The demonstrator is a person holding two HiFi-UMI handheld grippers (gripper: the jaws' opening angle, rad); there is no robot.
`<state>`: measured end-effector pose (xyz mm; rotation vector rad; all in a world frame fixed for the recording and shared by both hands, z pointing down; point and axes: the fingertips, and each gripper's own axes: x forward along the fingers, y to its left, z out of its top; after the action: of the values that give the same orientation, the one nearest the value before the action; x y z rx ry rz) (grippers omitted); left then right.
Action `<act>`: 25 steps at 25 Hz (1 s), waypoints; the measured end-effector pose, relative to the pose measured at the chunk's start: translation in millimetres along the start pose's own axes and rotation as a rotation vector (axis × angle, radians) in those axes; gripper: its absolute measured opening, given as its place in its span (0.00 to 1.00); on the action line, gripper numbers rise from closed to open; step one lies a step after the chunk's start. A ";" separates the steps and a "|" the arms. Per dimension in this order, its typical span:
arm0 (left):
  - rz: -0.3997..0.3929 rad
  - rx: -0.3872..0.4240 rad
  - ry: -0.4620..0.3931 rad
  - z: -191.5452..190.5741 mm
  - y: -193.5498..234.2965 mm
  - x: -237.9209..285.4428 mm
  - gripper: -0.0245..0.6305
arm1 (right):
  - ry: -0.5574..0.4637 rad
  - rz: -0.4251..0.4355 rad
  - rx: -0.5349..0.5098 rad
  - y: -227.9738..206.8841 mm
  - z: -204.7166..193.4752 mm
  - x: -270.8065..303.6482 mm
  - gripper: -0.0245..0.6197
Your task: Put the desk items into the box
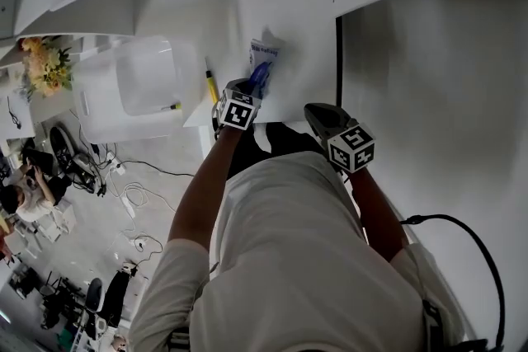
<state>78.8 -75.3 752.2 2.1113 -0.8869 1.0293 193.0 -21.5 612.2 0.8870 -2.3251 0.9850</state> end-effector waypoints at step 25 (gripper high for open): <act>-0.025 0.002 -0.202 69.6 -19.3 -144.0 0.10 | -0.086 -0.043 -0.042 38.5 24.5 9.6 0.04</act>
<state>54.9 -74.4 592.9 2.2508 -0.9522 0.8144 155.2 -23.0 584.9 0.9761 -2.3788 0.8937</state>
